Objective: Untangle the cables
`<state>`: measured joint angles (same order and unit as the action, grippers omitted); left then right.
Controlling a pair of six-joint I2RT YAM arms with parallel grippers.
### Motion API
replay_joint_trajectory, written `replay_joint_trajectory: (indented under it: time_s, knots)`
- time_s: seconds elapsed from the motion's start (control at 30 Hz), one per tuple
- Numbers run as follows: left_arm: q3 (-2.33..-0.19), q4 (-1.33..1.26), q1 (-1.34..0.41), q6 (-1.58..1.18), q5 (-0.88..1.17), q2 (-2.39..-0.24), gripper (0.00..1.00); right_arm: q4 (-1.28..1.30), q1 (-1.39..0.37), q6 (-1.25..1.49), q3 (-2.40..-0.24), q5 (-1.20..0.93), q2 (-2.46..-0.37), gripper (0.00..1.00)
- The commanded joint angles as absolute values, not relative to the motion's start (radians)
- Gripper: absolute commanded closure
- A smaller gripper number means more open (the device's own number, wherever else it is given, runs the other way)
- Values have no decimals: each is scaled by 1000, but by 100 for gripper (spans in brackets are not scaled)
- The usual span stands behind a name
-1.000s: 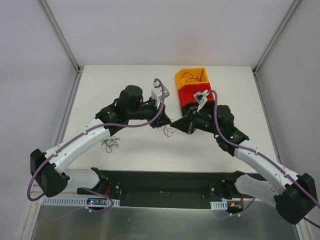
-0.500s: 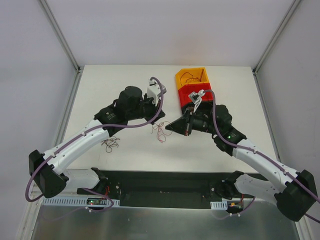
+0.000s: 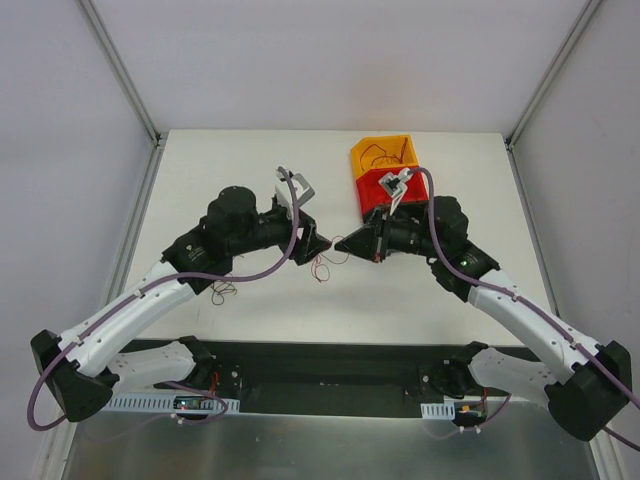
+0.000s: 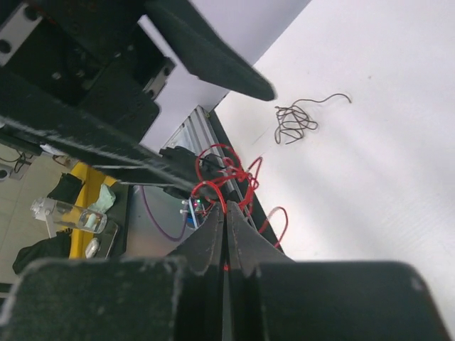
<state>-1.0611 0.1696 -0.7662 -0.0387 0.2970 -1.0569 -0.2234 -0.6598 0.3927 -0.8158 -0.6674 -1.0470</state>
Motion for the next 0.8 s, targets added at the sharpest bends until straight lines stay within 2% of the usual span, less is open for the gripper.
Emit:
replay_joint_trajectory:
  time_s: [0.0,0.17,0.37,0.47,0.57,0.7,0.77]
  knots:
    - [-1035,78,-773,-21,362,-1006,33,-104,-597,316,-893,-730,-1052,100]
    - [-1017,52,-772,-23,348,-989,32,-89,-580,316,-907,-776,-1057,100]
    - [-1040,63,-773,-28,416,-1055,39,-121,-583,345,-907,-833,-1065,100]
    - [-1051,78,-772,-25,423,-1074,55,-136,-581,356,-900,-831,-1058,100]
    - [-1051,78,-775,-20,448,-1080,60,-153,-581,371,-899,-830,-1057,100]
    - [-1054,80,-779,-21,439,-1094,62,-199,-589,402,-899,-842,-1060,100]
    - [-1057,83,-782,-18,445,-1095,58,-202,-592,403,-897,-836,-1060,100]
